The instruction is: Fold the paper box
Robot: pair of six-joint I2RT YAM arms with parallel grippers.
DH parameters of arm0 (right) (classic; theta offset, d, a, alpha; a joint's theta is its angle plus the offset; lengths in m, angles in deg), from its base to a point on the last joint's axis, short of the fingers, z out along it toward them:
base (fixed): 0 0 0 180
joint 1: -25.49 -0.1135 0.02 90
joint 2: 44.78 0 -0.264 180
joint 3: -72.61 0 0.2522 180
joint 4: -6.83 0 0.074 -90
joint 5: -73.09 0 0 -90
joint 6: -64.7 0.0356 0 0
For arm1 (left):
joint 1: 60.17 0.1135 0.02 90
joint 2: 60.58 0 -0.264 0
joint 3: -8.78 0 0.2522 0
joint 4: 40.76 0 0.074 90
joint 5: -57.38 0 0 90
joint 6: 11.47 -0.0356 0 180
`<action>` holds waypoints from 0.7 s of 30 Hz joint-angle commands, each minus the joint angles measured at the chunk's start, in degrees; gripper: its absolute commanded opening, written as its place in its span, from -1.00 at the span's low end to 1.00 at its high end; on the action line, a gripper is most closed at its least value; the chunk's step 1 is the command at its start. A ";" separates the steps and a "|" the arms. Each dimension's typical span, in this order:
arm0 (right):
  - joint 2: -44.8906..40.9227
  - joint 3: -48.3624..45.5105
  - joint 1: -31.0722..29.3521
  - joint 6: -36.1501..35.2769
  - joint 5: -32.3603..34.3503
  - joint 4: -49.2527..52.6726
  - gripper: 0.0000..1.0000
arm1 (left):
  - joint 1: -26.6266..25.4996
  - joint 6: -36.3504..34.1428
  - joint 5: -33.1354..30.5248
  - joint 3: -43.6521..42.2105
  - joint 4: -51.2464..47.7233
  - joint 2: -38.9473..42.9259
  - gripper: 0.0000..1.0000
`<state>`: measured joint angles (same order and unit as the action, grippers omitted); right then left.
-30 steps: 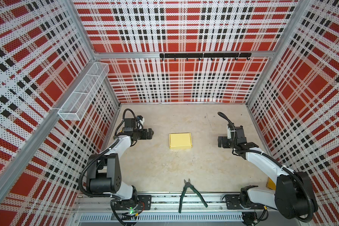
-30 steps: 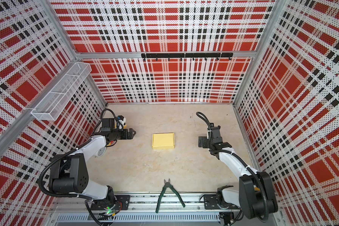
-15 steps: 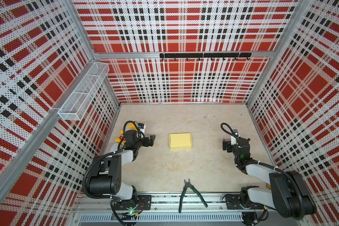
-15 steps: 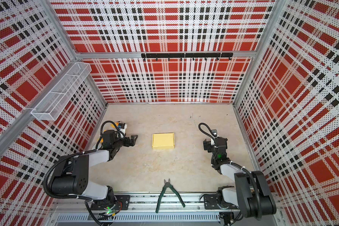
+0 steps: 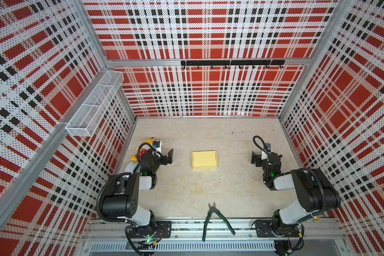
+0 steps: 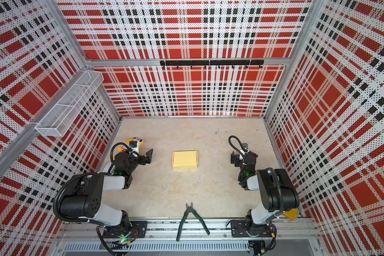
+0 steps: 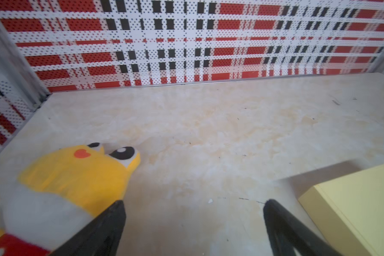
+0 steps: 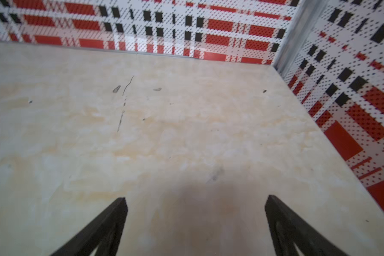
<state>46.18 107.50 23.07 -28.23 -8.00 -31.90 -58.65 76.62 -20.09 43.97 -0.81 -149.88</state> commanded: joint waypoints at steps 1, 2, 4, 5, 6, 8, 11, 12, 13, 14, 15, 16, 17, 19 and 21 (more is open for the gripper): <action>0.20 0.79 0.39 2.13 3.00 -2.70 0.99 | -0.53 1.16 -6.23 -0.40 4.08 -1.19 0.99; -0.35 0.92 0.38 2.49 2.97 -1.44 1.00 | -0.85 1.19 -6.63 -0.12 4.00 -1.43 0.99; 0.23 0.49 0.39 2.06 2.96 -3.52 0.99 | -0.96 0.99 -6.96 0.00 3.13 -1.11 0.99; -0.15 0.62 0.39 2.22 2.93 -2.44 0.99 | -0.98 0.98 -7.00 0.01 3.07 -1.10 0.99; -0.04 0.63 0.39 2.25 3.01 -2.77 0.99 | -0.91 0.94 -6.88 -0.12 3.05 -0.99 0.99; -0.07 0.62 0.37 2.15 3.00 -2.59 0.99 | -0.80 0.93 -6.65 -0.33 3.06 -0.84 0.99; 0.01 0.62 0.39 2.15 3.05 -2.76 0.99 | -0.77 1.02 -6.38 -0.47 3.79 -0.96 0.99; 0.08 0.67 0.39 2.15 2.96 -2.86 0.99 | -0.73 1.16 -6.43 -0.51 4.07 -1.07 0.99; 0.05 0.73 0.33 2.15 3.04 -2.81 0.99 | -0.80 1.13 -6.47 -0.51 4.11 -1.06 0.99; -0.04 0.71 0.39 2.15 2.97 -2.67 0.99 | -0.77 1.14 -6.43 -0.51 4.12 -1.07 0.99; 0.10 0.75 0.39 2.15 3.05 -2.84 0.99 | -0.73 1.05 -6.47 -0.64 4.14 -1.10 0.99; -0.03 0.71 0.39 2.17 3.04 -2.78 0.99 | -0.80 1.05 -6.47 -0.60 4.18 -1.06 0.99; 0.01 0.68 0.39 2.15 3.05 -2.77 0.99 | -0.76 1.14 -6.47 -0.61 4.22 -1.01 0.99; 0.01 0.68 0.39 2.15 3.05 -2.70 0.99 | -0.81 1.18 -6.43 -0.60 4.34 -1.14 0.99; 0.01 0.76 0.37 2.15 3.04 -2.72 0.99 | -0.78 1.10 -6.38 -0.60 4.42 -1.19 0.99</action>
<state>46.16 108.11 23.45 -26.11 -5.67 -32.32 -59.15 76.97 -25.86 43.97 1.22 -150.93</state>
